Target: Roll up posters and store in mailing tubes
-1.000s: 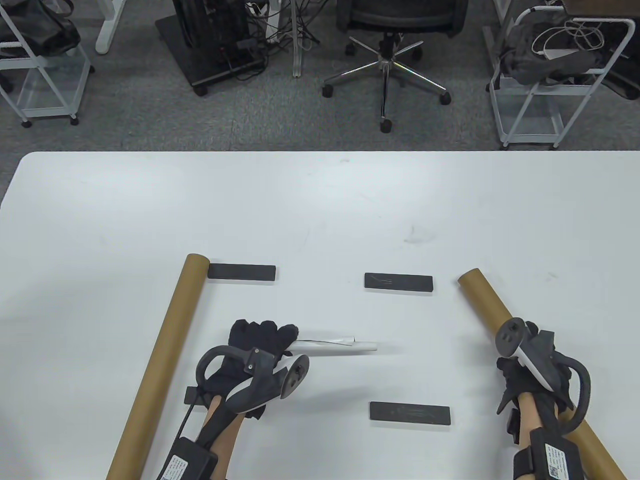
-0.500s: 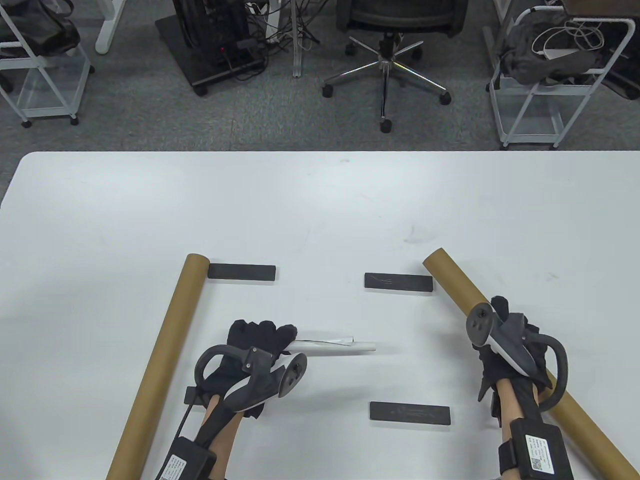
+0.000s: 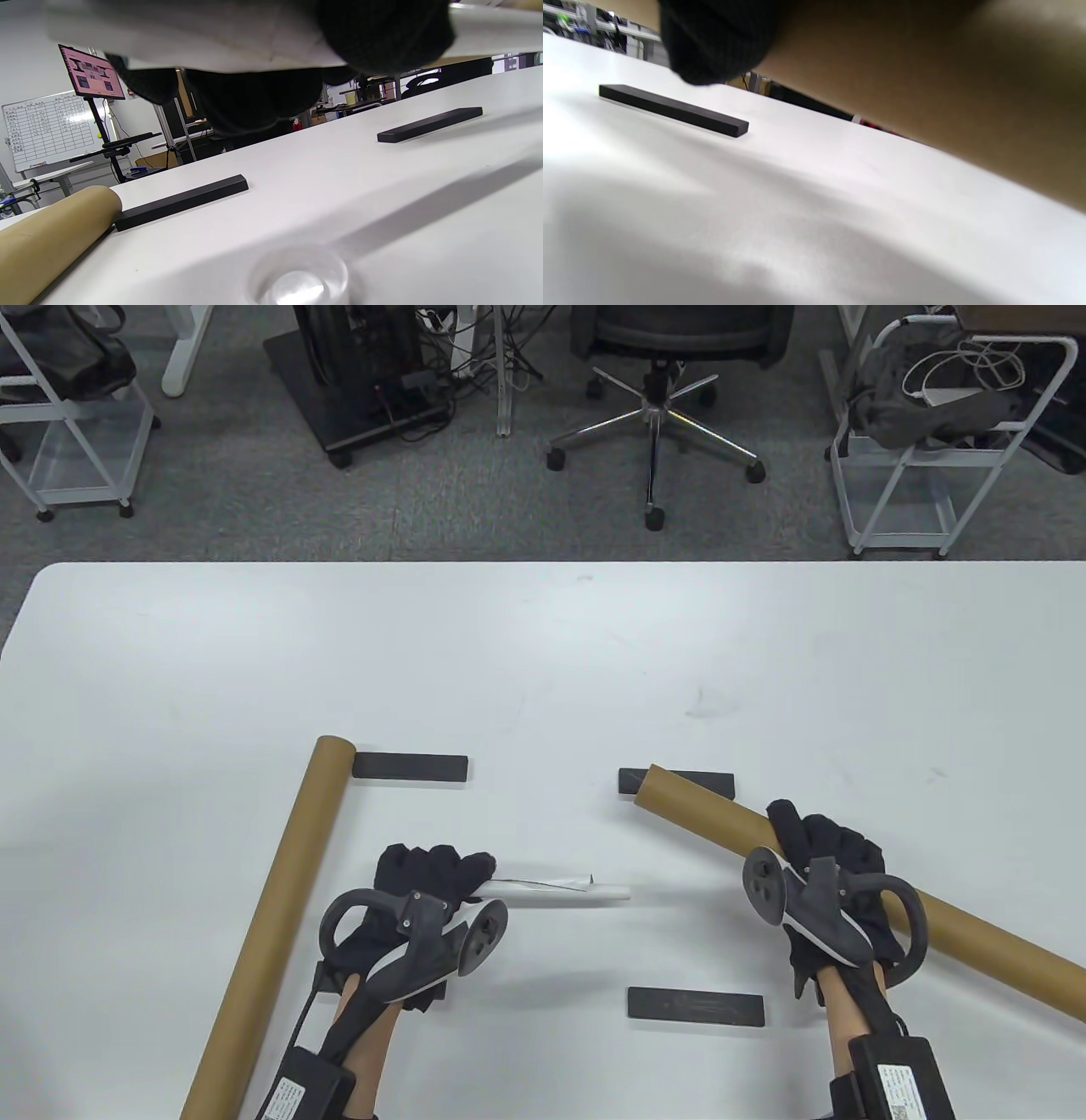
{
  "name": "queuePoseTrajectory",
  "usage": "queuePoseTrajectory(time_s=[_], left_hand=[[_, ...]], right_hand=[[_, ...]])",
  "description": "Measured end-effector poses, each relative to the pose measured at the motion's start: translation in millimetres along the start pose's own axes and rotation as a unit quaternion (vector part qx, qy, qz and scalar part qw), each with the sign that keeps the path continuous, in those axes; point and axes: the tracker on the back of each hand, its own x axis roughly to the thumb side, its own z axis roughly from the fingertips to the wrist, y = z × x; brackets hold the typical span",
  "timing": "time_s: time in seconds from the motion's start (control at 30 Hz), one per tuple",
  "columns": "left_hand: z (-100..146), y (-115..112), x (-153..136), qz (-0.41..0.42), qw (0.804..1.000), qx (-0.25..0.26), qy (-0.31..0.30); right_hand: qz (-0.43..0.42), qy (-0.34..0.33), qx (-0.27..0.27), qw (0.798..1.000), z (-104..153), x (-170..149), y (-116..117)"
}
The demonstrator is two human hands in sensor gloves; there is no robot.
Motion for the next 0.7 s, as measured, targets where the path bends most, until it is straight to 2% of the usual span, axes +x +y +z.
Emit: queuePoseTrajectory(time_s=[0.2,0.5,0.7], left_hand=[[1,0,-4,0.0,1.0,0.005,0.005],[3,3,-14,0.003,1.0,0.021,0.023],[7,4,-34,0.021,0.998,0.036,0.056]], right_hand=[[0.023,-0.019,-0.007,1.0,4,7,4],[0.014,-0.018,-0.006,1.0,9,4,3],[0.022,-0.032,-0.009,0.999,14,8,1]])
